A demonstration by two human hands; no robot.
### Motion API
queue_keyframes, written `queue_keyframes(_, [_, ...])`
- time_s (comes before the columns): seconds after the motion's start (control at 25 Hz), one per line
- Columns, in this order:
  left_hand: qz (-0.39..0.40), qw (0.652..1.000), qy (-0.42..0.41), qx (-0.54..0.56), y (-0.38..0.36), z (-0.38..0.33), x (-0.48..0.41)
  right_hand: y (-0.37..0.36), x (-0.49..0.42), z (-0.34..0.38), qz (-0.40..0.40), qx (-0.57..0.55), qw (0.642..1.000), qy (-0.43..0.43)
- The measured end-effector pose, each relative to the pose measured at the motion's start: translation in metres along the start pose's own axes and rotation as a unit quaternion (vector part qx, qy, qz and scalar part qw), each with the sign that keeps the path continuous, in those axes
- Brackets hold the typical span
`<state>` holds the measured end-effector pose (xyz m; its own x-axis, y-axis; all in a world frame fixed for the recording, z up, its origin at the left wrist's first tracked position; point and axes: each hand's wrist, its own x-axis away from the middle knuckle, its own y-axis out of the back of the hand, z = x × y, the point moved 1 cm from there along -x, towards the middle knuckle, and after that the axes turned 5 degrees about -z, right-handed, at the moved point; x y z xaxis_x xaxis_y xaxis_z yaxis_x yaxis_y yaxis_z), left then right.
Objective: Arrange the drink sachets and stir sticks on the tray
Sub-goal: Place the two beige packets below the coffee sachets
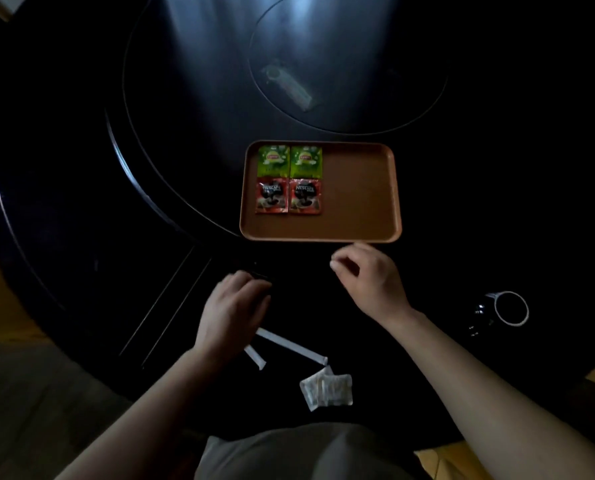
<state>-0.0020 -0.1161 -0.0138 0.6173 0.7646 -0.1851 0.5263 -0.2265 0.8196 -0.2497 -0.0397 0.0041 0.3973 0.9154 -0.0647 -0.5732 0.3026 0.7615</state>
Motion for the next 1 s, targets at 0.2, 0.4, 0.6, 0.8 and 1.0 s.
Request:
queue_keyframes(0.2, [0.16, 0.986, -0.038, 0.018, -0.04, -0.031, 0.082, -0.013, 0.123, -0.036, 0.136, -0.004, 0.985, -0.105])
queue_keyframes(0.4, [0.201, 0.978, -0.032, -0.048, -0.069, -0.049, 0.11, -0.031, 0.176, -0.037, 0.216, 0.1, 0.971, -0.017])
queue_keyframes(0.6, [0.194, 0.976, 0.022, -0.092, -0.08, -0.058, 0.114, -0.036, 0.182, -0.044, 0.153, 0.095, 0.983, -0.034])
queue_keyframes(0.8, [0.154, 0.976, 0.152, -0.013, -0.08, -0.067, 0.113, -0.017, 0.17, -0.053, 0.113, -0.003, 0.976, -0.184])
queue_keyframes(1.0, [0.167, 0.948, 0.259, 0.077, -0.065, -0.068, 0.106, -0.004, 0.147, -0.048, 0.092, -0.116, 0.96, -0.238])
